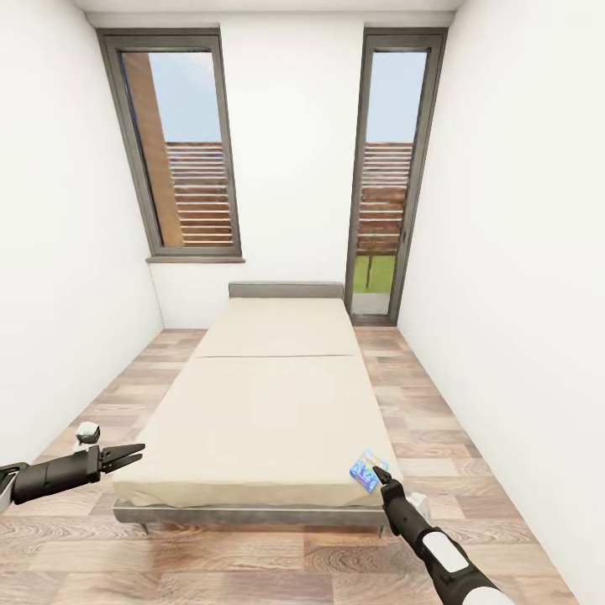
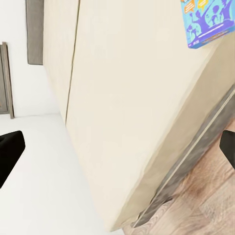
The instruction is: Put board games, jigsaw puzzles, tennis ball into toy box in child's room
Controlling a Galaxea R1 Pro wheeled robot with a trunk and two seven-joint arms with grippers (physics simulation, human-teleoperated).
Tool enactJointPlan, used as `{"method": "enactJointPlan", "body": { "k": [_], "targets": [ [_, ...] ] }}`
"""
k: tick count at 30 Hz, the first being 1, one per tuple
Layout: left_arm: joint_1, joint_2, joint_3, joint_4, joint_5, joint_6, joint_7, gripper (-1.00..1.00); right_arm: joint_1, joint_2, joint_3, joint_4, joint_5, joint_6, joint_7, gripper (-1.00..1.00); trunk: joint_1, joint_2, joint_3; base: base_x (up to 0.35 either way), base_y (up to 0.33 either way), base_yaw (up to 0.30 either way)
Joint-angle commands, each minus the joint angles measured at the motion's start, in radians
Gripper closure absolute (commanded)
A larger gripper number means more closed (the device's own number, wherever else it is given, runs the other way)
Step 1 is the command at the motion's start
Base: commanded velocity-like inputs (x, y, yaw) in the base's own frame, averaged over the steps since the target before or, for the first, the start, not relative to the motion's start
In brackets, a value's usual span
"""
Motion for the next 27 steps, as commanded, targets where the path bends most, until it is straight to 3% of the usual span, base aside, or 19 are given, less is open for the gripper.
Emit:
{"method": "enactJointPlan", "body": {
  "k": [1, 20, 24, 27],
  "targets": [
    [-0.001, -0.001, 0.007, 0.0, -0.011, 0.011, -0.007, -1.0, -0.001, 0.001, -0.006, -0.001, -0.007, 0.008, 0.002, -1.0, 0.004, -0.008, -0.005, 0.0, 0.0, 0.0],
    [-0.001, -0.002, 0.003, 0.0, -0.013, 0.056, -0.007, -1.0, -0.001, 0.001, -0.005, -0.003, -0.005, 0.005, 0.011, -1.0, 0.077, -0.141, -0.064, 0.0, 0.0, 0.0],
    [-0.001, -0.036, -0.02, -0.001, -0.018, 0.059, -0.007, -1.0, -0.001, 0.001, -0.005, -0.003, -0.004, 0.005, 0.01, -1.0, 0.092, -0.169, -0.077, 0.0, 0.0, 0.0],
    [-0.001, -0.08, -0.08, -0.002, -0.021, 0.06, -0.007, -1.0, -0.001, 0.0, -0.005, -0.003, -0.004, 0.005, 0.01, -1.0, 0.104, -0.19, -0.086, 0.0, 0.0, 0.0]
  ]
}}
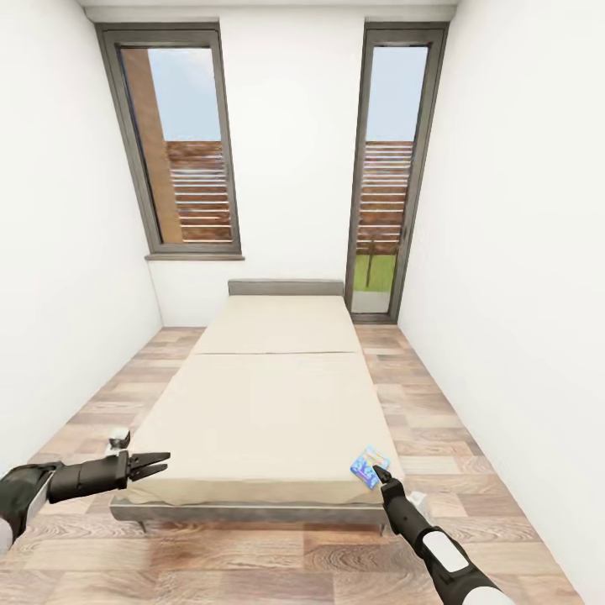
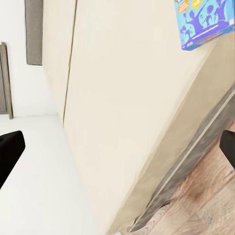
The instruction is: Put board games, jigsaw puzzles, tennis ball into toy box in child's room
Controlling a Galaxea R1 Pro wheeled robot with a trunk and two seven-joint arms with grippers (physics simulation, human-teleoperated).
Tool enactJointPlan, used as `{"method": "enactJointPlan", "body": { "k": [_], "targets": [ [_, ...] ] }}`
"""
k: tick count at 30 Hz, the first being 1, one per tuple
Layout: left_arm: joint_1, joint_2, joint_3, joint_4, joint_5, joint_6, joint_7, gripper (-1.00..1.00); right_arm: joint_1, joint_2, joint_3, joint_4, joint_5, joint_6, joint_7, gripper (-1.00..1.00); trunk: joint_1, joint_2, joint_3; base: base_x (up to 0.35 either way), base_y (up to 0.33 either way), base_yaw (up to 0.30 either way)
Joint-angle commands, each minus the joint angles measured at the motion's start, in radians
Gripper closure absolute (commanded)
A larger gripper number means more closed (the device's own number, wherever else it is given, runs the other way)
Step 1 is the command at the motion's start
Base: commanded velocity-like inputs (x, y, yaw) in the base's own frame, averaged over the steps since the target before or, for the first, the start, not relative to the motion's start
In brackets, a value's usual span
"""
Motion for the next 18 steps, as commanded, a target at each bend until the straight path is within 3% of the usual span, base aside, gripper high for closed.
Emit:
{"method": "enactJointPlan", "body": {
  "k": [1, 5, 6, 9, 13, 18],
  "targets": [
    [-0.001, -0.025, -0.025, 0.0, -0.011, 0.011, -0.007, -1.0, 0.0, 0.0, -0.006, 0.0, -0.008, 0.008, 0.002, -1.0, 0.004, -0.008, -0.004, 0.0, 0.0, 0.0],
    [-0.001, -0.104, -0.1, -0.001, -0.014, 0.01, -0.007, -1.0, 0.0, 0.0, -0.006, 0.0, -0.008, 0.003, 0.002, -1.0, 0.019, -0.036, -0.017, 0.0, 0.0, 0.0],
    [-0.001, -0.139, -0.127, -0.001, -0.015, 0.01, -0.007, -1.0, 0.0, 0.0, -0.006, 0.001, -0.008, -0.003, 0.002, -1.0, 0.023, -0.043, -0.02, 0.0, 0.0, 0.0],
    [0.0, -0.207, -0.183, -0.001, -0.016, 0.009, -0.007, -1.0, 0.0, -0.001, -0.006, 0.002, -0.009, -0.021, 0.002, -1.0, 0.035, -0.064, -0.03, 0.0, 0.0, 0.0],
    [0.0, -0.238, -0.221, 0.001, -0.016, 0.01, 0.044, -1.0, -0.001, -0.005, -0.006, 0.002, -0.009, -0.03, 0.002, -1.0, 0.05, -0.092, -0.042, 0.0, 0.0, 0.0],
    [0.001, -0.244, -0.234, 0.003, -0.015, 0.01, 0.076, -1.0, -0.001, -0.015, -0.006, 0.003, -0.01, -0.032, 0.002, -1.0, 0.069, -0.127, -0.058, 0.0, 0.0, 0.0]
  ]
}}
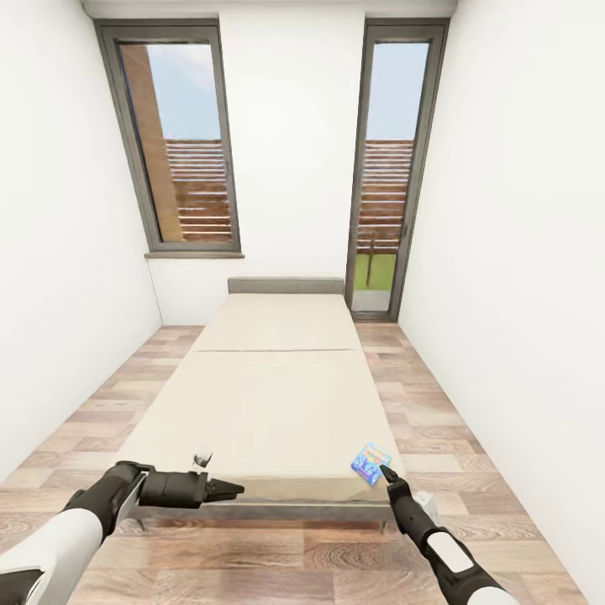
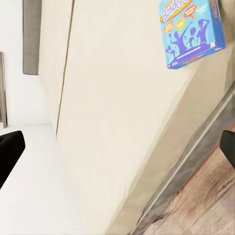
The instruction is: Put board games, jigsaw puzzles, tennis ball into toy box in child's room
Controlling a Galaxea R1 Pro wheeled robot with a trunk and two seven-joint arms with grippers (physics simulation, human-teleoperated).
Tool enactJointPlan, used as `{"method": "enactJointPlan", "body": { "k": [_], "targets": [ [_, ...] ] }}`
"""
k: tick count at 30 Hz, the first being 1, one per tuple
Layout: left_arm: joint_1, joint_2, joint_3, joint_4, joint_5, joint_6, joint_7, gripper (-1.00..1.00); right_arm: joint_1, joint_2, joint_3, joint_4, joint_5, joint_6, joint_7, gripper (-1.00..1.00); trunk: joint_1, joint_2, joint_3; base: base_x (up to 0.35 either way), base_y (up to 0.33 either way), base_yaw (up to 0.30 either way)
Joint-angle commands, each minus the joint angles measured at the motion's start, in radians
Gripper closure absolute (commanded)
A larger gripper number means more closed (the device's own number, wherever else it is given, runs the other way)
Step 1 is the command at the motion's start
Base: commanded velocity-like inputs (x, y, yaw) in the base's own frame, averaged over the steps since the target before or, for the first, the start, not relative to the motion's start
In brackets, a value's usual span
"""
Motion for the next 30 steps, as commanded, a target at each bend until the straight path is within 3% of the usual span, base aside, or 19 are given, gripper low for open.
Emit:
{"method": "enactJointPlan", "body": {
  "k": [1, 30],
  "targets": [
    [0.0, -0.001, 0.006, 0.001, -0.01, 0.011, -0.004, -1.0, 0.0, -0.001, -0.006, -0.001, -0.008, 0.008, 0.002, -1.0, 0.004, -0.008, -0.004, 0.0, 0.0, 0.0],
    [0.002, -0.006, 0.002, 0.003, -0.009, 0.013, 0.009, -1.0, -0.001, -0.005, -0.008, 0.0, -0.01, 0.008, -0.003, -1.0, 0.115, -0.211, -0.095, 0.0, 0.0, 0.0]
  ]
}}
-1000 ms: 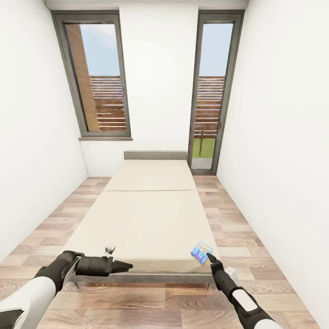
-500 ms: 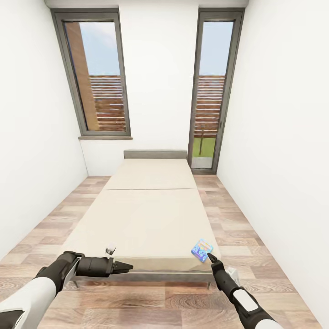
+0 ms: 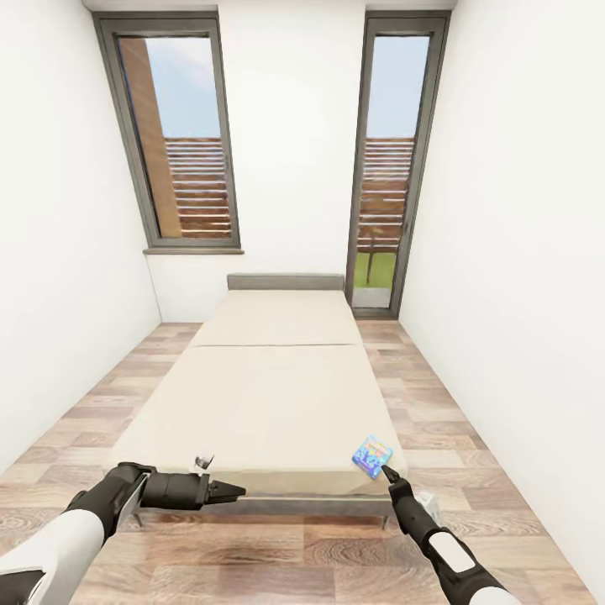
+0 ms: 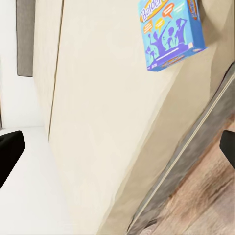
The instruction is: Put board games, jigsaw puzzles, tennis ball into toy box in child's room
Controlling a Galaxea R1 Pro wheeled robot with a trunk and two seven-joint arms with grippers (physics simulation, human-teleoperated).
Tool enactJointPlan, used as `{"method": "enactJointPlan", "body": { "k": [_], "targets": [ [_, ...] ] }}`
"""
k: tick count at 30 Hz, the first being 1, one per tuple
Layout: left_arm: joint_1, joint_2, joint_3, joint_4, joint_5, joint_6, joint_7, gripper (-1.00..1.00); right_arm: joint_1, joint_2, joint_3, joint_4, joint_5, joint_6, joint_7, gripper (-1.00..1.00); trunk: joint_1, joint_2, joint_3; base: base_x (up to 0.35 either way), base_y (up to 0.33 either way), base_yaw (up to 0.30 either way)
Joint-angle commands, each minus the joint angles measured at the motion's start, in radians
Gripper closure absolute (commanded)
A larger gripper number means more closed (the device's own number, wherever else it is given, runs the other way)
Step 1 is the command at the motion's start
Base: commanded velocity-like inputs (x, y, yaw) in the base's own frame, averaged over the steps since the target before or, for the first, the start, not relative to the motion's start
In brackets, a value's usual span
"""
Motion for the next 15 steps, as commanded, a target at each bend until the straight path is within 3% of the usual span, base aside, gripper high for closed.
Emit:
{"method": "enactJointPlan", "body": {
  "k": [1, 15],
  "targets": [
    [0.0, 0.0, 0.006, -0.001, -0.01, 0.011, -0.007, -1.0, 0.0, 0.0, -0.006, -0.001, -0.008, 0.009, 0.002, -1.0, 0.004, -0.008, -0.004, 0.0, 0.0, 0.0],
    [0.0, -0.003, 0.007, -0.001, -0.01, 0.01, -0.002, -1.0, 0.0, -0.002, -0.007, -0.001, -0.008, 0.009, 0.002, -1.0, 0.058, -0.106, -0.048, 0.0, 0.0, 0.0]
  ]
}}
